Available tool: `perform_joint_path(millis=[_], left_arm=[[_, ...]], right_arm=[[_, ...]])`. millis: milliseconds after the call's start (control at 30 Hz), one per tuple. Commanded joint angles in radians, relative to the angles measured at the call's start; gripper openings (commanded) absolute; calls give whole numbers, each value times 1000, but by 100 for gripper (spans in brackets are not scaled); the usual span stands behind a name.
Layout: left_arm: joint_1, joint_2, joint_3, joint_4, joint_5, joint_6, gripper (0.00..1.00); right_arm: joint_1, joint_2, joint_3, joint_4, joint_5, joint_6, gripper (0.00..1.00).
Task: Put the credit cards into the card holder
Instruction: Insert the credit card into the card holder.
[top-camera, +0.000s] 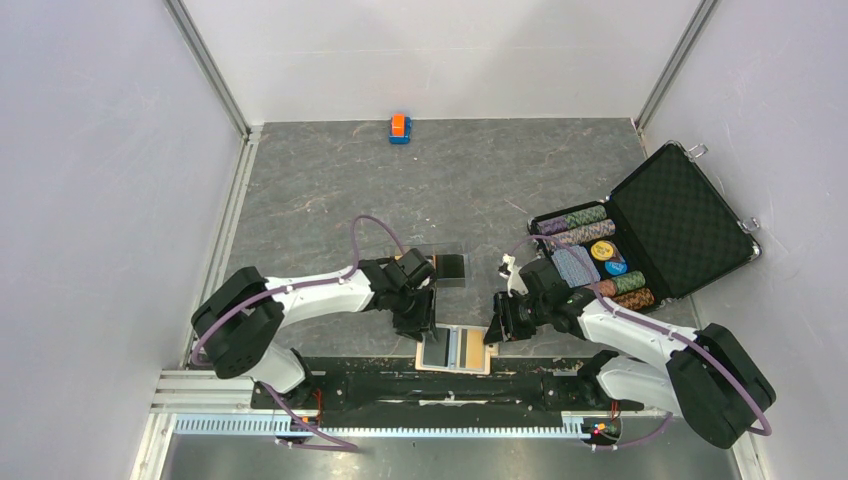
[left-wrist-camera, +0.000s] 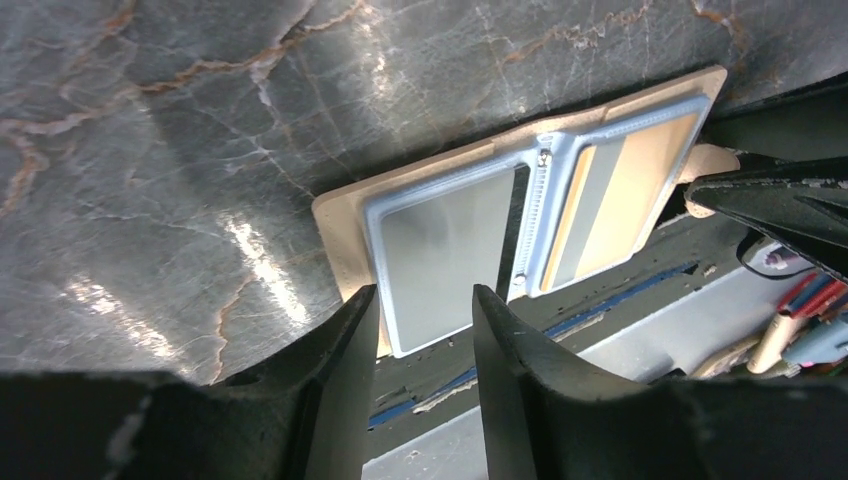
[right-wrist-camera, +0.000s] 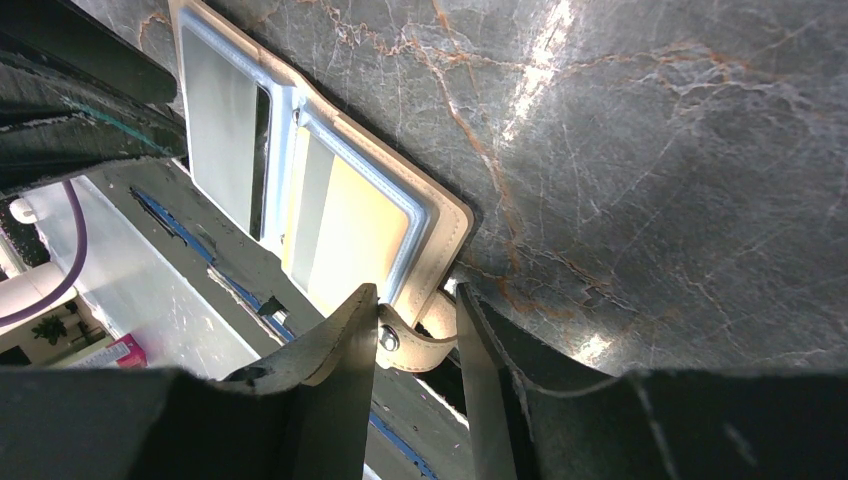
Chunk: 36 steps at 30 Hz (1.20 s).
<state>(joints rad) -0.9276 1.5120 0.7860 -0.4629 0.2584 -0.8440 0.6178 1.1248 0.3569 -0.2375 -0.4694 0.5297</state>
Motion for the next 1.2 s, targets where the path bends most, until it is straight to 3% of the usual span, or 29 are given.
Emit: perform_joint_path(millis=[0,400,567,800,1000,1167], left_arm=[[-4,-34,41,-58,-61,54,45],[-85,73,89,-10,-29,38,28],[-93,42,95,6,-38,13,26],[-93,8,57,76,-13,-28,29],[-92,-34,57,-61,-144,-16,43],[-92,-1,36,-91,-156,-4,45]], right_arm=[[6,18,-7,-48,51,-28,38],[5,17,-4,-48,51,-26,38],[6,16,-5,-47,51,-25,38],[6,15,-5,-48,49,-26,38],[6,8,-7,-48,49,-25,38],[7,10,-6,-49,46,-27,38]])
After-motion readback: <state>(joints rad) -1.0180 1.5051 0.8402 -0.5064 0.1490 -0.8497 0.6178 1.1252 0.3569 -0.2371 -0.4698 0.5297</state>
